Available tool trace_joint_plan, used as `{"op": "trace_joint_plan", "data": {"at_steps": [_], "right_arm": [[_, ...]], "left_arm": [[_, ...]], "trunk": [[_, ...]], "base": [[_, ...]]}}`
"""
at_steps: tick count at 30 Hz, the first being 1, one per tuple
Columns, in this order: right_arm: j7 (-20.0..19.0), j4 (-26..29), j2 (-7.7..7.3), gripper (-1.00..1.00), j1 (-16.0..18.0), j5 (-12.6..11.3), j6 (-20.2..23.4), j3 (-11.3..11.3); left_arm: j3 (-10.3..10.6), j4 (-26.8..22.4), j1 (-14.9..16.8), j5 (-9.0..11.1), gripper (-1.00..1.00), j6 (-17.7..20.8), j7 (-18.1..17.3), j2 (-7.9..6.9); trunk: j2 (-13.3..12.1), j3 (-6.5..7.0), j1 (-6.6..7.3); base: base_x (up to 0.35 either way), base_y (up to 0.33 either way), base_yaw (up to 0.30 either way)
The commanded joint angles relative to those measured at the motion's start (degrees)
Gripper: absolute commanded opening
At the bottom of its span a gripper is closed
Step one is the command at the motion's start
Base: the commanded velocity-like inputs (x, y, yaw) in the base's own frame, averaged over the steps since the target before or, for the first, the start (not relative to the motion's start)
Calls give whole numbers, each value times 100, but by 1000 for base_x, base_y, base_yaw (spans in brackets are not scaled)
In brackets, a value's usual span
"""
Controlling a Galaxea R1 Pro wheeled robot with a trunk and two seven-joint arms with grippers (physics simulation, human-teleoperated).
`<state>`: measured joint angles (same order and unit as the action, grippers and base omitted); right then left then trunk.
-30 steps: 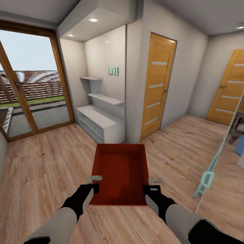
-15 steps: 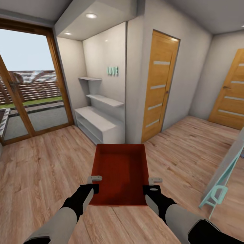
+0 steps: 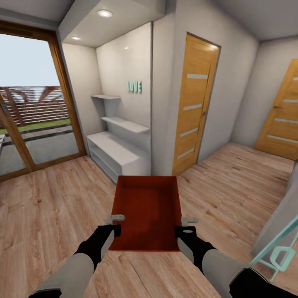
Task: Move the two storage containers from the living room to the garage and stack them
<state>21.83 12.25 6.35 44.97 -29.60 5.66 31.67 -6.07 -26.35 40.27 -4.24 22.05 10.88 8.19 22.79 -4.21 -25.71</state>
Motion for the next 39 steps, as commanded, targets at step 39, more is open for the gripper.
{"op": "trace_joint_plan", "data": {"at_steps": [39], "right_arm": [[4,172,-3,-100,11,58,14,-134]], "left_arm": [[14,33,-1,-24,-100,32,19,-72]], "trunk": [[13,-13,-7]], "base": [[323,0,-240]]}}
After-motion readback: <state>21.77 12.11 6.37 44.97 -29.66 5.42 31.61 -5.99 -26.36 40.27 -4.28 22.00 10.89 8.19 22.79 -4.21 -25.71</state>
